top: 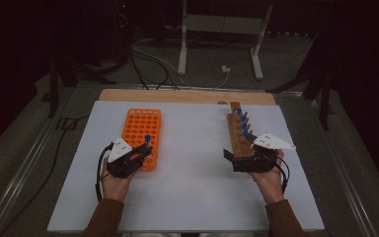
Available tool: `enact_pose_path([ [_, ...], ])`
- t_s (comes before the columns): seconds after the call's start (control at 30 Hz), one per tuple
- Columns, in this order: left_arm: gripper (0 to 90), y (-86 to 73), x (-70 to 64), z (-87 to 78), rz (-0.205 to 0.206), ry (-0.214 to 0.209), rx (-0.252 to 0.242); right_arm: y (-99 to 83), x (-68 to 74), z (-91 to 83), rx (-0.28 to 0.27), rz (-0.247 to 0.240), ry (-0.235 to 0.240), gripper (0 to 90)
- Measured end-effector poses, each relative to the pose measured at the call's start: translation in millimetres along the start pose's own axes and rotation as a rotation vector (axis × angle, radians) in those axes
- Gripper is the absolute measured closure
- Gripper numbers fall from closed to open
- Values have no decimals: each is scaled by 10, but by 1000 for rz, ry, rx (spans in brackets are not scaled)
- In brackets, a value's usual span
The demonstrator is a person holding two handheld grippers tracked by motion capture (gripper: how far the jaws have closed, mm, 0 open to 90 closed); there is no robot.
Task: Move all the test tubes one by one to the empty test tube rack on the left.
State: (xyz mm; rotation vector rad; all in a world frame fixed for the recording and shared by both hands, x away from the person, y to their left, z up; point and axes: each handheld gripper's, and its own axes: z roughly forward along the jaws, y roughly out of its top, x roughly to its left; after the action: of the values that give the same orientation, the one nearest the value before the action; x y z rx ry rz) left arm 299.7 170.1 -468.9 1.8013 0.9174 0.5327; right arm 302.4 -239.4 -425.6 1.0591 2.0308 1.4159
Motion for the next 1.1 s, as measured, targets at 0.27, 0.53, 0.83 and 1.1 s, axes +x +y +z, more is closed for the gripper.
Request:
enact_pose_path([
  [0.27, 779, -77, -2, 14, -6, 6, 15, -75, -120, -81, -7, 35, -26, 0],
  [0.53, 779, -138, -9, 41, -4, 10, 51, -89, -158, -105, -15, 46, -38, 0],
  [0.83, 780, -189, -41, 94, 26, 21, 117, -110, -174, -118, -20, 46, -41, 0],
  [1.1, 780, -229, -57, 121, 41, 24, 150, -118, -175, -117, -15, 44, -44, 0],
])
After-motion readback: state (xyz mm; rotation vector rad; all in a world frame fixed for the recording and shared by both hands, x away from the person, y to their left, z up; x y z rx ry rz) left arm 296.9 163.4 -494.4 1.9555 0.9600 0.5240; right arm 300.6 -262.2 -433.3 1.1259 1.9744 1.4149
